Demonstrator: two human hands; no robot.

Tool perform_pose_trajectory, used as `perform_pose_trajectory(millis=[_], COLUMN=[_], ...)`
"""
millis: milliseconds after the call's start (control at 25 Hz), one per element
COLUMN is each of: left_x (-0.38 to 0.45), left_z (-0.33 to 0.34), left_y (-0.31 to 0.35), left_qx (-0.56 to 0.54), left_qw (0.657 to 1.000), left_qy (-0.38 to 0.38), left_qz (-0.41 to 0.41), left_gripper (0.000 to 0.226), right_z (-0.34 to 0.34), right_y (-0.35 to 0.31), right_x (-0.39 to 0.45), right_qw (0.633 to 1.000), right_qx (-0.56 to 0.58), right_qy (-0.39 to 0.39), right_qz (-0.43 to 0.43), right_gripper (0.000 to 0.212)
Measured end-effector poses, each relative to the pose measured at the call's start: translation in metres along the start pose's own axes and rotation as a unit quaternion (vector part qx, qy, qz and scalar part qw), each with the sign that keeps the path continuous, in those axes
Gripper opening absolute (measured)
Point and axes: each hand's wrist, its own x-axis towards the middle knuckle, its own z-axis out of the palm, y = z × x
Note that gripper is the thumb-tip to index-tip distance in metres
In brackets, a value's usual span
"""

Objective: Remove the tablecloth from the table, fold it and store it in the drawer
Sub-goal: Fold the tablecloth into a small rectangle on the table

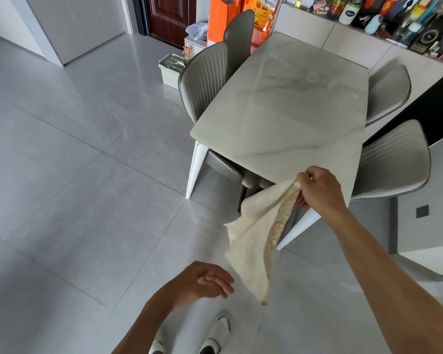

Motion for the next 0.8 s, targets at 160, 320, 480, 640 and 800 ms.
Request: perform_pose_trajectory(millis=[160,320,480,640,800], left_x=[0.038,0.081,0.116,0.13,0.13], left_z=[0.014,0.028,0.056,0.049,0.031], left_y=[0.006,0.041,0.051,0.045,0.035], left_qx=[0.106,0.211,0.3,0.313,0.29], left_qw=[0.95,0.918,0.9,0.859,0.863], left_qy=[0.293,0.336,0.315,0.404,0.414], left_qz=[-0.031,-0.023,-0.032,-0.032,-0.005], left_gripper=[0.022,0.028,0.053,0.043,0.019], right_z=[-0.003,-0.018,-0.038,-0.058,-0.069], right_y=[-0.016,-0.033,-0.044,-0.049,-0.047], right_x=[0.0,-0.001,-0.005,-0.009,-0.007], right_qw=[0.994,0.995,0.995,0.992,0.989], right_qx=[-0.083,-0.044,-0.003,0.045,0.094], right_qy=[-0.013,0.005,0.003,0.001,0.0], right_qz=[-0.074,-0.088,-0.1,-0.121,-0.116], right_gripper=[0.025,0.026,0.024,0.025,0.023])
